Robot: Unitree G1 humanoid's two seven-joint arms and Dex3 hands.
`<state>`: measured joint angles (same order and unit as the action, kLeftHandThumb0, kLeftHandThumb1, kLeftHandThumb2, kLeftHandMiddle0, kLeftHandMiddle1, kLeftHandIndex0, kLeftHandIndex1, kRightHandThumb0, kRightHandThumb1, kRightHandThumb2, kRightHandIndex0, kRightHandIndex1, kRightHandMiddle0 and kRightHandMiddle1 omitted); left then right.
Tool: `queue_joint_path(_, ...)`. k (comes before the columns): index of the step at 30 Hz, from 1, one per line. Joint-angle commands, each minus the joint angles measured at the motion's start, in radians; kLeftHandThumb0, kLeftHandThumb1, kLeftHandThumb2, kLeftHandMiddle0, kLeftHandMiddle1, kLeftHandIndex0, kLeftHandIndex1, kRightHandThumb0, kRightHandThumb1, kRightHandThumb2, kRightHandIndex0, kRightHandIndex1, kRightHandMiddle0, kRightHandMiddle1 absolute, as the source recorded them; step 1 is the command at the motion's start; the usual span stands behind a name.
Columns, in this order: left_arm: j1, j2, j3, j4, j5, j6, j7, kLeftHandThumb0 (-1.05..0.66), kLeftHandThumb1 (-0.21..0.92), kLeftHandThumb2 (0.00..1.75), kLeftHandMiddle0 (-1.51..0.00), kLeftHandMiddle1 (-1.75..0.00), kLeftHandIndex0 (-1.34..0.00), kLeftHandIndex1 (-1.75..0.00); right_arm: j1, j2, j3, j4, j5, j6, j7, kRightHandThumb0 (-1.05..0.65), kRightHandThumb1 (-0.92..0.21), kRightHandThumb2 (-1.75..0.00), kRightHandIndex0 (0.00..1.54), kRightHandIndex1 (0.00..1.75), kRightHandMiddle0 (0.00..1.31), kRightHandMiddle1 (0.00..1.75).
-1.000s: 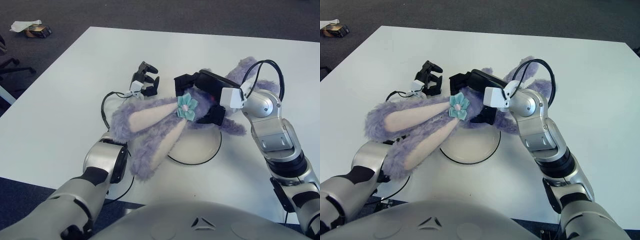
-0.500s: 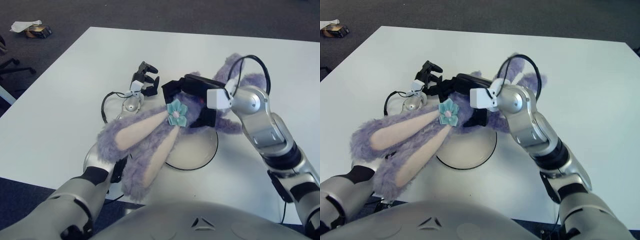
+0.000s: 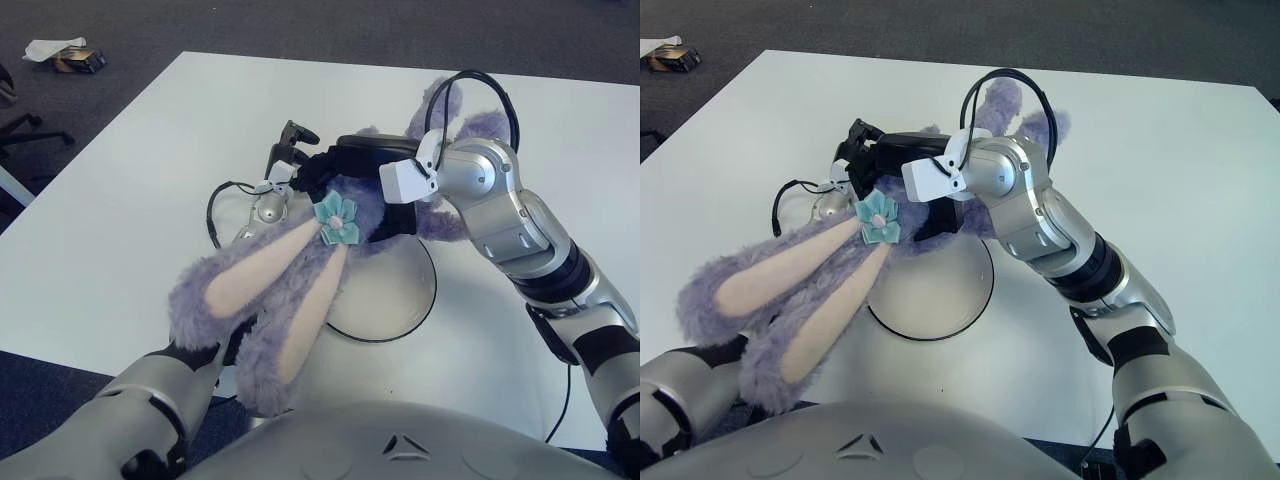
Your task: Put the doll into the plate.
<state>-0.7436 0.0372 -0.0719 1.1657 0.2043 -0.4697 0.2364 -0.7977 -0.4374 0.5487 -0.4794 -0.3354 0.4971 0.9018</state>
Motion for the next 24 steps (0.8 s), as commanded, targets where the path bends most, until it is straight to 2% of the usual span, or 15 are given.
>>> queue_joint_path(1,0.029,-0.009,-0.019,0.050,0.022,0.036,0.000,0.00,0.54,1.06,-0.38,-1.73,-0.30,-1.75,-0.016,-0.023,0.013,0.001,-0.044,-0.007,0.007,0.55,-0.11,-1.56,0.78,1.75,0.98,1.75)
queue_joint_path(9,0.025,-0.018,-0.004,0.069,0.004,0.031,-0.009,0.00,0.54,1.06,-0.34,-1.75,-0.32,-1.75,0.008,-0.027,0.045,-0.032,-0.175,0.019,-0.020,0.56,-0.11,-1.57,0.78,1.75,0.98,1.75)
queue_joint_path(15,0.018,-0.022,0.011,0.088,-0.008,0.031,-0.020,0.00,0.54,1.06,-0.34,-1.75,-0.32,-1.75,0.033,-0.024,0.048,-0.047,-0.233,0.005,-0.021,0.54,-0.13,-1.53,0.76,1.75,0.89,1.75)
queue_joint_path(16,0.017,-0.022,0.013,0.091,-0.010,0.030,-0.023,0.00,0.54,1.06,-0.34,-1.75,-0.32,-1.75,0.037,-0.026,0.045,-0.049,-0.237,-0.001,-0.021,0.35,-0.09,-1.54,0.82,1.64,0.80,1.75)
queue_joint_path(19,0.013,-0.022,0.022,0.099,-0.015,0.027,-0.037,0.00,0.54,1.06,-0.34,-1.75,-0.32,-1.75,0.039,-0.046,0.038,-0.061,-0.251,-0.013,0.004,0.11,-0.05,-1.55,0.88,1.53,0.68,1.75)
queue_joint_path(22,0.011,-0.022,0.024,0.104,-0.015,0.023,-0.044,0.00,0.54,1.06,-0.34,-1.75,-0.32,-1.75,0.038,-0.053,0.033,-0.069,-0.263,-0.013,0.027,0.04,-0.07,-1.51,0.90,1.47,0.62,1.75)
queue_joint_path(24,0.009,-0.019,0.021,0.108,-0.009,0.021,-0.044,0.00,0.54,1.06,-0.34,-1.75,-0.32,-1.75,0.031,-0.061,0.033,-0.073,-0.271,-0.019,0.042,0.02,-0.08,-1.51,0.89,1.48,0.59,1.75)
